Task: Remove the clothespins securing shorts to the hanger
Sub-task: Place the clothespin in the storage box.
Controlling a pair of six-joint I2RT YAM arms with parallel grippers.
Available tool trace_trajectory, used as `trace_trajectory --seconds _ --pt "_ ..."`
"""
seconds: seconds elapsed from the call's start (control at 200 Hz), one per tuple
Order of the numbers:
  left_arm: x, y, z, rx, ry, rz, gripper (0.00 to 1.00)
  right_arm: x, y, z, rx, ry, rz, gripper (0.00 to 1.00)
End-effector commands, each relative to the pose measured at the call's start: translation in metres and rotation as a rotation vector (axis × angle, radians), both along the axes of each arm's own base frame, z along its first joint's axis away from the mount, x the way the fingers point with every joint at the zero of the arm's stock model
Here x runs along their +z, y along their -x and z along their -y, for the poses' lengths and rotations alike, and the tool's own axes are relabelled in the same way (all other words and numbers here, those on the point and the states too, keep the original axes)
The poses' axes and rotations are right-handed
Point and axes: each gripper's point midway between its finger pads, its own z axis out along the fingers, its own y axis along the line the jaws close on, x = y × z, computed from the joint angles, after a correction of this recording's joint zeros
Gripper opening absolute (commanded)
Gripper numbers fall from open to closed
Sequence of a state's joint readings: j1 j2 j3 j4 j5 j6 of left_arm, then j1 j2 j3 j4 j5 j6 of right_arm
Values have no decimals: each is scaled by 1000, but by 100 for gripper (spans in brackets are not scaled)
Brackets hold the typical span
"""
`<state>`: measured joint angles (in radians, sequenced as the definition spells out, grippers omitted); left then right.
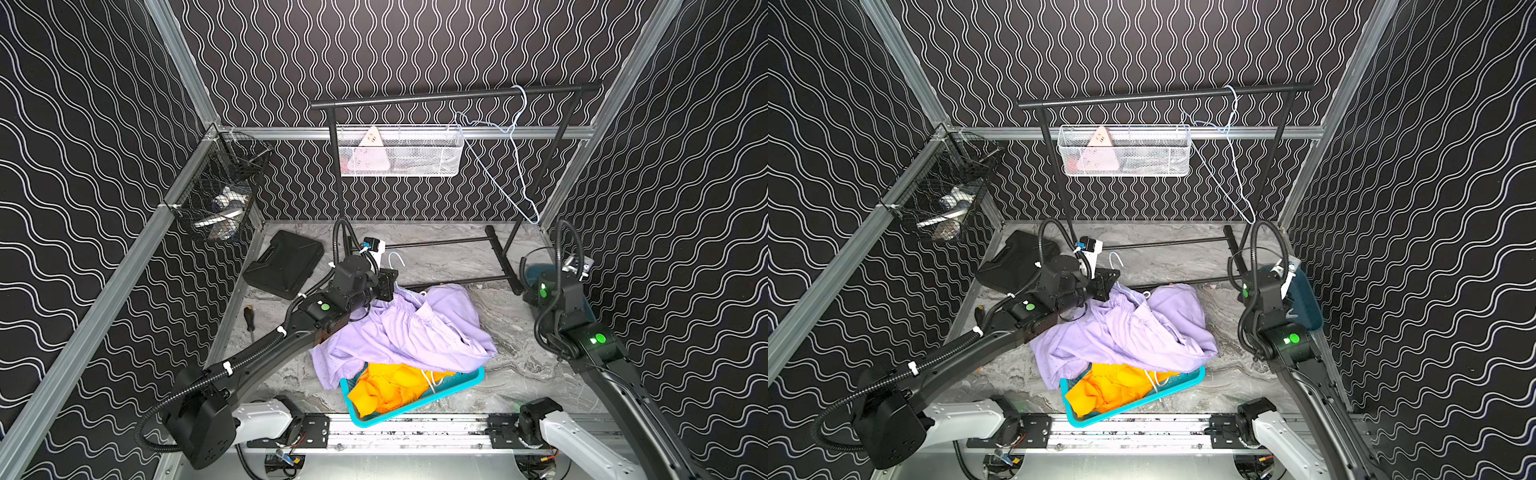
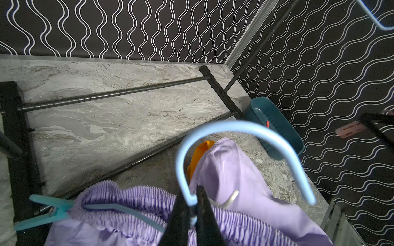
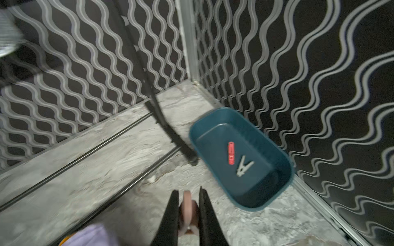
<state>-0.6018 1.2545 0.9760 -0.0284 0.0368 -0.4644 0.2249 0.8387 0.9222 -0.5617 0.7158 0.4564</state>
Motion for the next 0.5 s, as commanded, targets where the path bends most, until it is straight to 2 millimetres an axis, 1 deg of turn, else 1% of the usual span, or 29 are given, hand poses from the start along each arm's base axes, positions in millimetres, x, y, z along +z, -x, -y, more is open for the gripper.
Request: trace_trajectory --seconds 0.0,0.165,0.245,0.345,0.495 --pt "-9 8 -2 -25 -35 -42 0 -11 -6 45 -161 -48 41 14" --pt "-9 10 -1 -30 -26 -44 0 -55 -16 87 -319 -121 14 15" --pt "-11 10 0 -30 -24 -51 0 -77 -23 102 -362 -189 -6 15" --pt "-13 10 2 -40 -11 -60 0 -100 -28 117 -406 -237 -24 16" --pt "-14 12 4 -47 1 -72 0 -121 -30 130 -436 -300 -40 20"
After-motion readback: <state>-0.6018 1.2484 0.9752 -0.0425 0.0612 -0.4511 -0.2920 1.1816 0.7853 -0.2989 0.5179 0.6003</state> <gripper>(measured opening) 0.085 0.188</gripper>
